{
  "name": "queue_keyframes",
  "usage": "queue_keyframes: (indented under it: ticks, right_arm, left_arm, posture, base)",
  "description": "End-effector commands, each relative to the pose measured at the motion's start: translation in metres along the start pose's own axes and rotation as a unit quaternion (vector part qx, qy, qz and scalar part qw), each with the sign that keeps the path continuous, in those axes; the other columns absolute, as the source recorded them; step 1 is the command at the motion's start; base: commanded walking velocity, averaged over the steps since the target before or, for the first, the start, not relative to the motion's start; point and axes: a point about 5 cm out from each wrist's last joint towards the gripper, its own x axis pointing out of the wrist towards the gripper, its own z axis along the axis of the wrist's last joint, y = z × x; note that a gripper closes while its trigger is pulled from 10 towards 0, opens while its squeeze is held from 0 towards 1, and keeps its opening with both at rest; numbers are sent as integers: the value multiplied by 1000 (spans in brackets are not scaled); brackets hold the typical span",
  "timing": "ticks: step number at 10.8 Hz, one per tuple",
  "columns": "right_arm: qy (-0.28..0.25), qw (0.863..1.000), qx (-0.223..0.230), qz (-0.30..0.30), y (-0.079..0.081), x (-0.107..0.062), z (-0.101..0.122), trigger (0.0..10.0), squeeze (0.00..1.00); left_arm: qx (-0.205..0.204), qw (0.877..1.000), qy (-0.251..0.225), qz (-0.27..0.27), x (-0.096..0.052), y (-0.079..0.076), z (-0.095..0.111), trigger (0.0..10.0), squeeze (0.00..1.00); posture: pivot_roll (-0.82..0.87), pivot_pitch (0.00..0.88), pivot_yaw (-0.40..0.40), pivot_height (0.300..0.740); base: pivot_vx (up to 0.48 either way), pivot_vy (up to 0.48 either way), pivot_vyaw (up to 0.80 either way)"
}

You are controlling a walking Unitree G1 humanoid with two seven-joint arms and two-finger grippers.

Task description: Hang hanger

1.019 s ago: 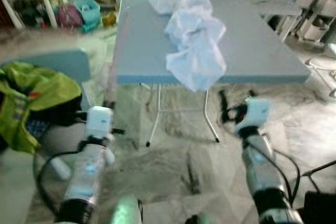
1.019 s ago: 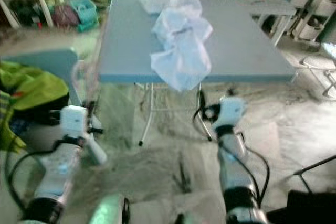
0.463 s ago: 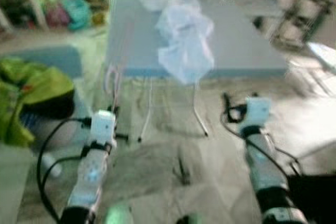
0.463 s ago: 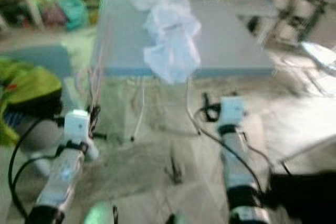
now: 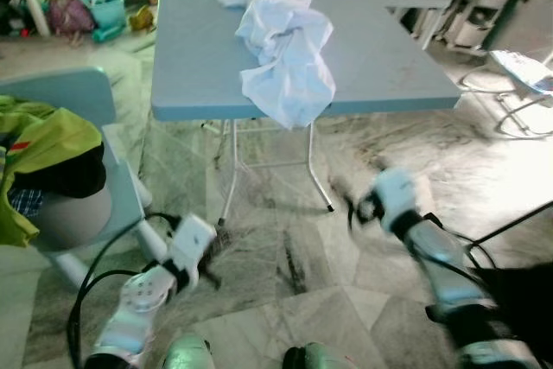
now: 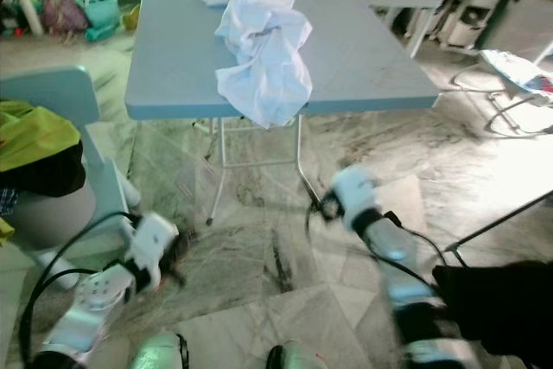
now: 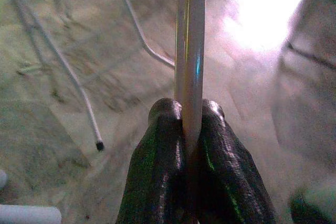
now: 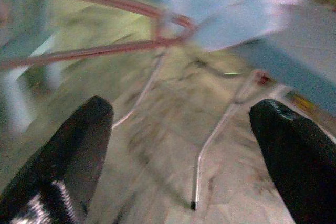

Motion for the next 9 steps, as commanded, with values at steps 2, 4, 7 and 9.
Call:
queue_keyframes:
  ticks: [2,4,7,9]
  right_arm:
    - [27,990,-22,137,-5,-17,-2,10000,0]
    - [50,968,-61,239,2,-24,-2,10000,0]
    - [38,937,-96,335,17,-8,11,10000,0]
    - [48,920,-92,377,25,-7,10,4392,0]
  left_arm:
    - [37,996,40,-72,-6,-4,-9,10000,0]
    - [49,985,49,-160,-6,-9,-3,10000,0]
    - [53,962,65,-260,-7,-22,-4,10000,0]
    - [63,958,63,-271,-5,-27,-4,10000,0]
  posture:
    - [66,91,-94,740]
    - [62,85,-81,740]
    - [55,69,-63,740]
    - [54,67,-62,740]
  base:
    - [0,0,0]
    - [0,0,0]
    - [0,0,0]
    - [0,0,0]
